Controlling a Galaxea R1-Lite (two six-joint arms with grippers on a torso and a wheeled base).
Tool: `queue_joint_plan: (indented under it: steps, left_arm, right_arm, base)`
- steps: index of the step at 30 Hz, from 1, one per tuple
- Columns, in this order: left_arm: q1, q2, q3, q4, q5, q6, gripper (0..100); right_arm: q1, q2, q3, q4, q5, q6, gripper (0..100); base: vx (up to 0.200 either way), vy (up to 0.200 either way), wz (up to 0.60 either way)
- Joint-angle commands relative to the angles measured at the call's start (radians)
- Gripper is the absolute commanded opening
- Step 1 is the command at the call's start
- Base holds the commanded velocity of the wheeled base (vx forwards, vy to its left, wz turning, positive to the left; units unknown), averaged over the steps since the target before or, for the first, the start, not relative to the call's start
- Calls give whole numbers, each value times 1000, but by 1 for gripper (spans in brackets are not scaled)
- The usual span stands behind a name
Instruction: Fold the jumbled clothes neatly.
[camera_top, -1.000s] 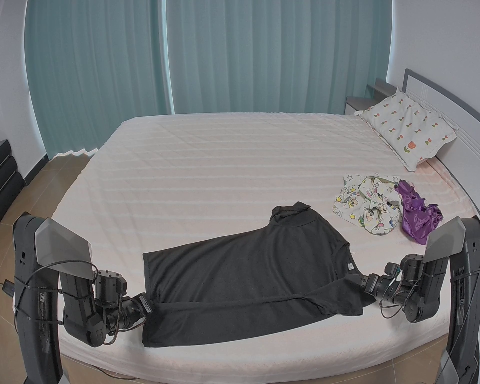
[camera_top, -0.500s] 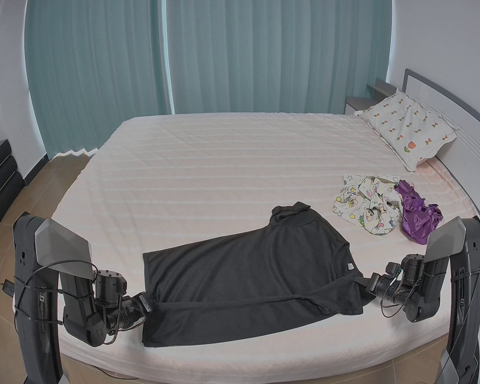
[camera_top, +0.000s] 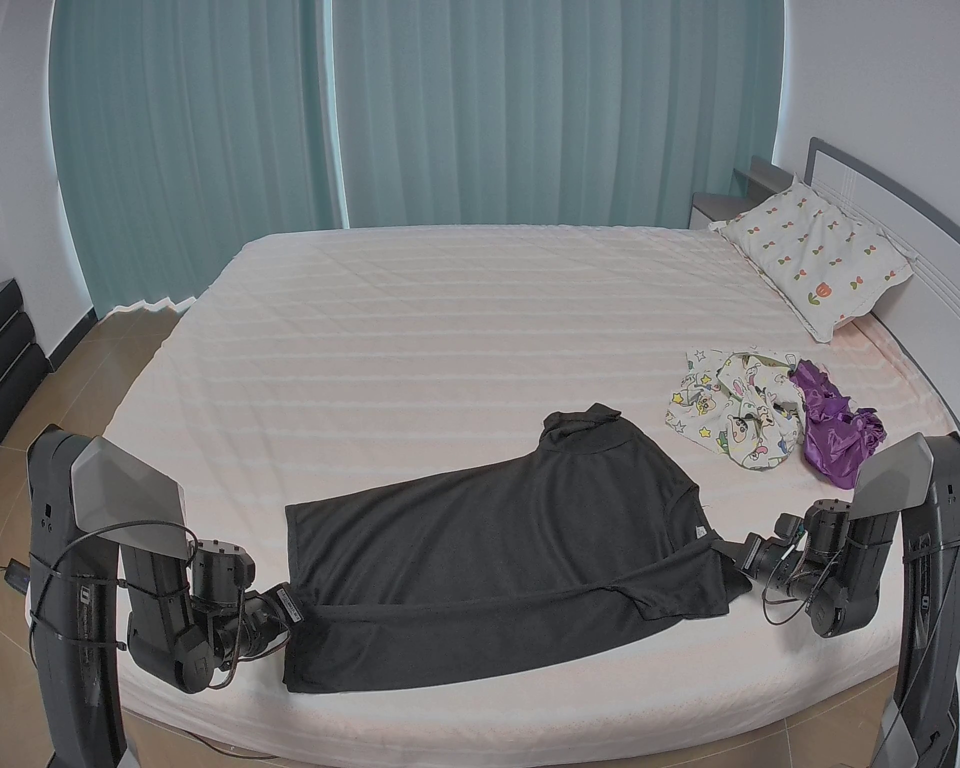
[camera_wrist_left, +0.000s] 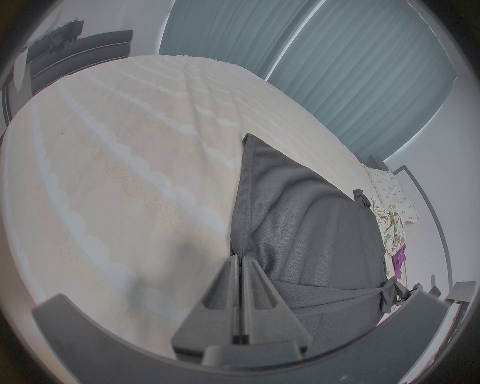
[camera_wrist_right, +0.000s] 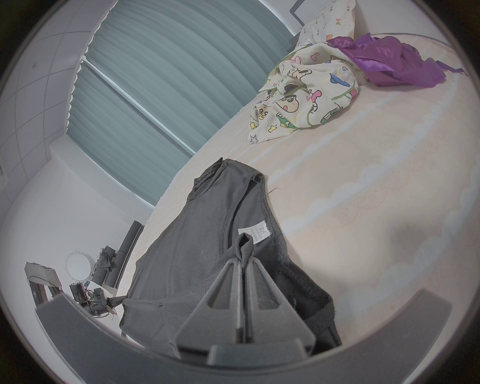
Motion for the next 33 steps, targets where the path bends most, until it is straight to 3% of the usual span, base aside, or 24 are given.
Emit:
queue_joint_plan:
  steps: [1,14,24,25,27,28,33]
  left_arm:
    - [0,2,0,-1,1,0,0]
    - [-1,2,0,-1,2,0,0]
    - [-1,2,0,-1,2,-1,0]
    - [-1,2,1,-1,2,-1,100]
    - [-1,0,1,-1,2,-3,100]
    - [-1,0,1,-1,2,-7,100]
    - [-1,-1,3,-1,2,-16,100]
  right_arm:
    - [5,12,-34,-14,-26,9,0]
    - [29,35,-75,-14,-99,30,0]
    - [43,42,-82,-14,-108,29,0]
    - [44,42,-83,-14,-108,30,0]
    - [44,43,-83,-14,-108,30,0]
    - [46,42,-82,-14,-108,32,100]
    - [40,34,-77,-14,-107,39,100]
  base:
    - [0,0,0]
    - [0,0,0]
    - [0,0,0]
    - [0,0,0]
    - [0,0,0]
    - [0,0,0]
    - [0,0,0]
